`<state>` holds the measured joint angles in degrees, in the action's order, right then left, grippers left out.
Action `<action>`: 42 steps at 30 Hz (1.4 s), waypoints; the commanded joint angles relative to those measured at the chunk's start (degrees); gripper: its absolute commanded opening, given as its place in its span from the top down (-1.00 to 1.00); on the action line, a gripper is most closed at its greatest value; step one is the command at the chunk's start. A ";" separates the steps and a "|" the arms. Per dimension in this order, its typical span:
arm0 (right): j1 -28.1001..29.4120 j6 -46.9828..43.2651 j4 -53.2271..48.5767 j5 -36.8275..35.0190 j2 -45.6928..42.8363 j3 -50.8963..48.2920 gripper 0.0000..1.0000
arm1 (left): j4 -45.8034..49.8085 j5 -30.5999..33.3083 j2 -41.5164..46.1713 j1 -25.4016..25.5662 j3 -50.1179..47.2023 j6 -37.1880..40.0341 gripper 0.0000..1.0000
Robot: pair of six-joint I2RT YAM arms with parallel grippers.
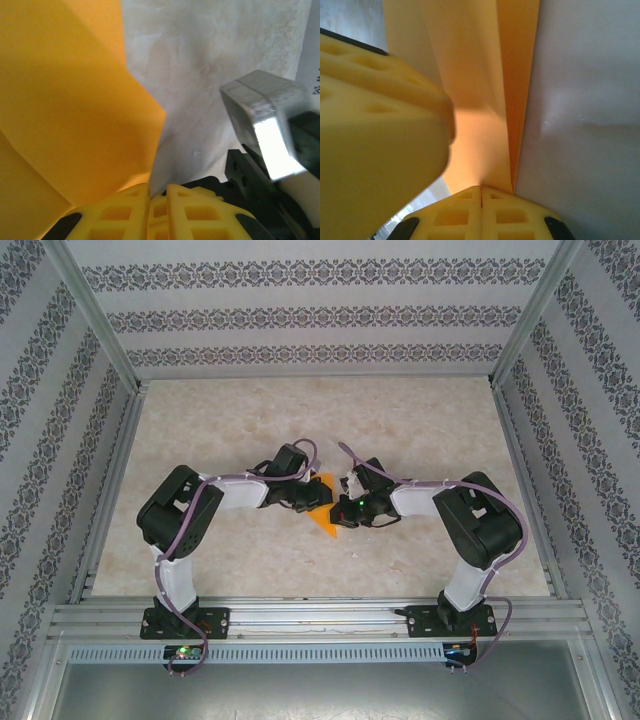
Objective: Fold a paper plane with a square sheet of paper (fold left side to right side)
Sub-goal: Fourth fold the wing at the center of the table.
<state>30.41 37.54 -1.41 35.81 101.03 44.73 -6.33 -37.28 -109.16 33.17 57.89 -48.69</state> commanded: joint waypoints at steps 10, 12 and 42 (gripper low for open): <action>1.22 -1.24 -11.88 -10.01 3.87 -0.97 1.00 | -2.24 2.82 -1.76 1.14 -1.71 -0.65 0.69; 1.18 -1.32 -12.41 -10.39 3.86 -0.89 1.00 | -1.67 3.73 -1.83 1.02 -2.09 -0.27 0.69; 2.46 -2.95 -17.90 -11.74 6.01 0.62 1.00 | 1.83 6.18 -6.93 -6.51 0.88 6.30 0.71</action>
<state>31.79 35.59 -8.08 32.40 102.21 49.01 -7.68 -39.81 -112.75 30.59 57.82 -46.65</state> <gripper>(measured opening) 0.046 0.146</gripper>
